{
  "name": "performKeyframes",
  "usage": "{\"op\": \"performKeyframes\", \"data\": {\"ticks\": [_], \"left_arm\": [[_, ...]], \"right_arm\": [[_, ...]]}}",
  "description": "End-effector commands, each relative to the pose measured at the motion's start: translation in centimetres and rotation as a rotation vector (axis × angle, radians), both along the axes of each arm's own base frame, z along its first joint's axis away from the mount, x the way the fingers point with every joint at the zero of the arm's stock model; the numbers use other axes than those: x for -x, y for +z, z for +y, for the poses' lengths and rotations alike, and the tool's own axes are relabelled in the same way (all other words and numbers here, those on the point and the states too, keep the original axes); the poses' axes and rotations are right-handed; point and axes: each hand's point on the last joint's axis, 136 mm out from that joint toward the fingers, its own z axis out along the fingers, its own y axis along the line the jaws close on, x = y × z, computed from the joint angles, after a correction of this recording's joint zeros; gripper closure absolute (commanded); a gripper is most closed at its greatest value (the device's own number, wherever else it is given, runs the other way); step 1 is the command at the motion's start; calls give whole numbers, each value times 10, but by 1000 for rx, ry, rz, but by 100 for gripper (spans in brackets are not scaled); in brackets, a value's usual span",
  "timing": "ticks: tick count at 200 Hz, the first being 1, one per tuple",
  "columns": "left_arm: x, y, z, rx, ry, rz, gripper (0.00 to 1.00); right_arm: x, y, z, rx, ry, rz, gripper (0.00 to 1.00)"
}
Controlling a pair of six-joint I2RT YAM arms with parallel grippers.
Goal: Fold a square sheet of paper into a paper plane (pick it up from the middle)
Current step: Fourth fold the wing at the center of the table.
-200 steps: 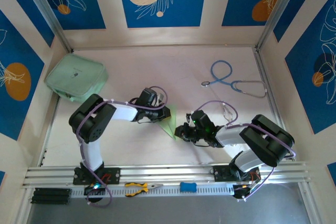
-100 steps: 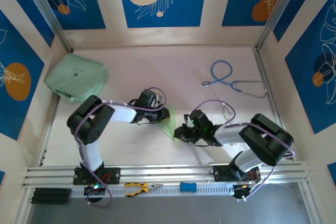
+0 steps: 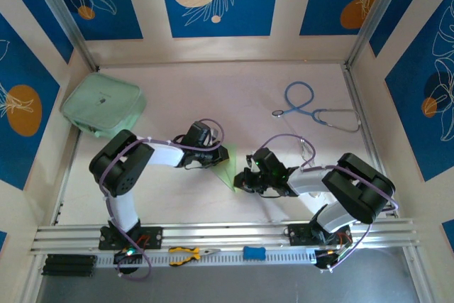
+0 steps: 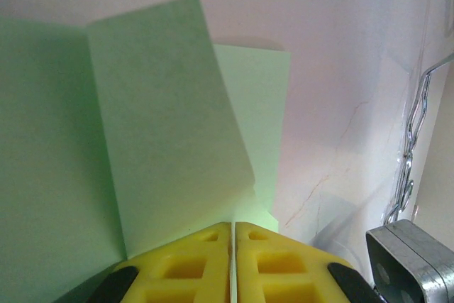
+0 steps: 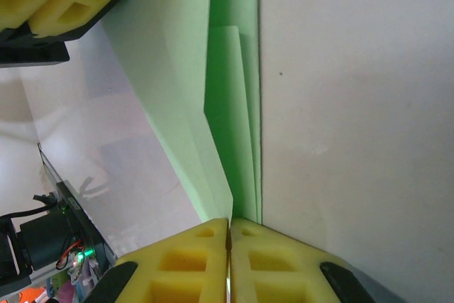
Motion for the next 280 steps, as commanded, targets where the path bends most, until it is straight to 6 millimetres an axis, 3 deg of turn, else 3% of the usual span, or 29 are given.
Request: {"op": "performKeyframes", "data": {"ticks": [1, 23, 64, 156, 280], "left_arm": [[10, -21, 17, -90, 33, 49, 88], [11, -22, 18, -92, 34, 54, 88], [11, -23, 17, -92, 33, 56, 88], [10, -22, 15, -83, 30, 54, 88], [11, -22, 14, -74, 25, 57, 88]], "right_arm": [[27, -17, -10, 75, 43, 97, 88], [30, -18, -11, 88, 43, 100, 86], [31, -22, -14, 104, 36, 113, 92], [24, -20, -20, 189, 11, 57, 82], [19, -18, -23, 256, -6, 20, 84]]}}
